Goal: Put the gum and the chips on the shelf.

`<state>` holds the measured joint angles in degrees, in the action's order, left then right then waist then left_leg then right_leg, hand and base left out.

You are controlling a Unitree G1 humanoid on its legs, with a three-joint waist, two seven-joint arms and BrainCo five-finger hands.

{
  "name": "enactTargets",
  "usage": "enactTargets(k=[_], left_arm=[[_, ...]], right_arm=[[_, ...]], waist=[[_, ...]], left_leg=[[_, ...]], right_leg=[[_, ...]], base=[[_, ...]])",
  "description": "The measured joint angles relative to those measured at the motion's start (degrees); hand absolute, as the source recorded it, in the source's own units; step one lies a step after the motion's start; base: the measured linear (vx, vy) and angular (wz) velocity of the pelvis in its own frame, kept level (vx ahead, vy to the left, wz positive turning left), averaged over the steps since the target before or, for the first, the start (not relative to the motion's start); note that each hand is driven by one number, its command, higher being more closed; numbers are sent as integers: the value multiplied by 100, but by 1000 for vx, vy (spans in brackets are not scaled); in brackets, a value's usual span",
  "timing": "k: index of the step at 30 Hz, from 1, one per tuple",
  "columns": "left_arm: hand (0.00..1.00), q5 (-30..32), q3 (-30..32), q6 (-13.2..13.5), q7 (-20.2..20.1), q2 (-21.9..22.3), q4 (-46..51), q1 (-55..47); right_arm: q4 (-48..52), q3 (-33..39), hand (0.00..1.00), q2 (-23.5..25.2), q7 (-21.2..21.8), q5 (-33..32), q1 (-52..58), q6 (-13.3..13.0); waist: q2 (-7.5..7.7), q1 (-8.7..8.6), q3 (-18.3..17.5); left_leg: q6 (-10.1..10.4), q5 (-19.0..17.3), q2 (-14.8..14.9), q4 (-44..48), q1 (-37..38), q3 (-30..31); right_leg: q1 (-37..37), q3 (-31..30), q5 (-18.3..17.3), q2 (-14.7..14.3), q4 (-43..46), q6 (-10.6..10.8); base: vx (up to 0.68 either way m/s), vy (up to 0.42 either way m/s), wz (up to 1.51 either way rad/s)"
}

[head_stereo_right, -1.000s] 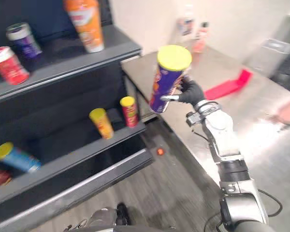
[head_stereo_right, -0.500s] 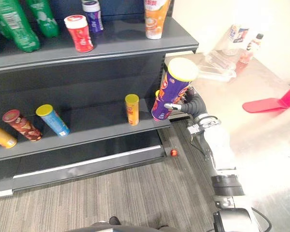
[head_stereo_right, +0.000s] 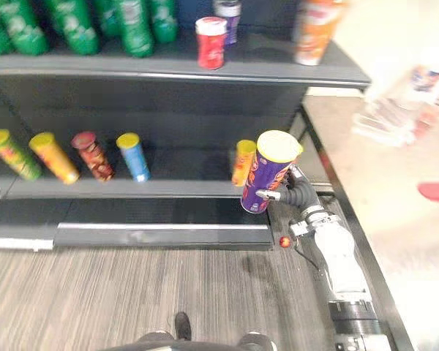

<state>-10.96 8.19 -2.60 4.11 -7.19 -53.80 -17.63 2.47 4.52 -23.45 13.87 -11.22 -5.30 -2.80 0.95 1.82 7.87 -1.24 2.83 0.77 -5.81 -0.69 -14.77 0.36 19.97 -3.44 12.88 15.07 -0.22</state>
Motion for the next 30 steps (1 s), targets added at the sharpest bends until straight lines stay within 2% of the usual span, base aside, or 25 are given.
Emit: enactTargets(k=[2,4,5,8,10,15,16,23,30], left_arm=[[0,-13,-70,-57,2,-15,1,35],[0,-17,-120,-54,2,-14,11,51],[0,-23,-112,-46,6,-39,18,82],[0,-142,-105,-50,19,-53,7,127],[0,-245,-87,-50,57,1,3,156],[0,-236,22,54,68,71,4,157],[0,-231,21,79,69,79,5,161],[0,-233,-4,143,60,75,17,175],[0,-244,-203,239,-68,74,19,357]], right_arm=[[-16,-61,100,164,4,0,-37,-149],[-20,-87,100,213,1,-2,-78,-165],[-136,-179,100,216,-26,-2,-254,-180],[-309,-319,100,219,-110,-5,-480,-271],[-523,-461,100,266,-204,-4,-657,-273],[-566,-727,100,563,-229,-2,-695,-225],[-567,-792,100,602,-218,-2,-695,-147],[-745,-927,100,657,-330,122,-762,-38],[-857,-945,100,645,-788,240,-1668,-27]], waist=[[63,8,30],[91,8,36],[170,55,82],[201,84,116],[105,146,193],[51,147,282],[30,144,308],[9,139,365],[-212,126,682]], left_leg=[[104,123,-12,-1,-84,327],[155,205,-15,-3,-125,443],[153,330,-9,-6,-179,506],[171,467,29,-8,-310,607],[272,550,186,-10,-320,628],[332,588,398,-10,-325,598],[332,588,407,-10,-333,593],[309,634,255,-10,-413,600],[281,634,245,-10,-683,596]], right_leg=[[164,-64,-76,-102,-223,158],[245,-114,-122,-136,-310,264],[378,-77,-276,-210,-479,528],[472,62,-415,-287,-760,727],[557,159,-469,-467,-885,695],[581,232,-550,-665,-931,567],[582,250,-551,-675,-960,566],[597,318,-537,-544,-987,585],[256,288,-535,-495,-797,581]], base=[[50,-97,82],[20,-111,46],[4,-163,31],[-26,-182,22],[-55,-162,13],[-34,-109,6],[-6,-38,5],[76,1,7],[-9,10,0]])
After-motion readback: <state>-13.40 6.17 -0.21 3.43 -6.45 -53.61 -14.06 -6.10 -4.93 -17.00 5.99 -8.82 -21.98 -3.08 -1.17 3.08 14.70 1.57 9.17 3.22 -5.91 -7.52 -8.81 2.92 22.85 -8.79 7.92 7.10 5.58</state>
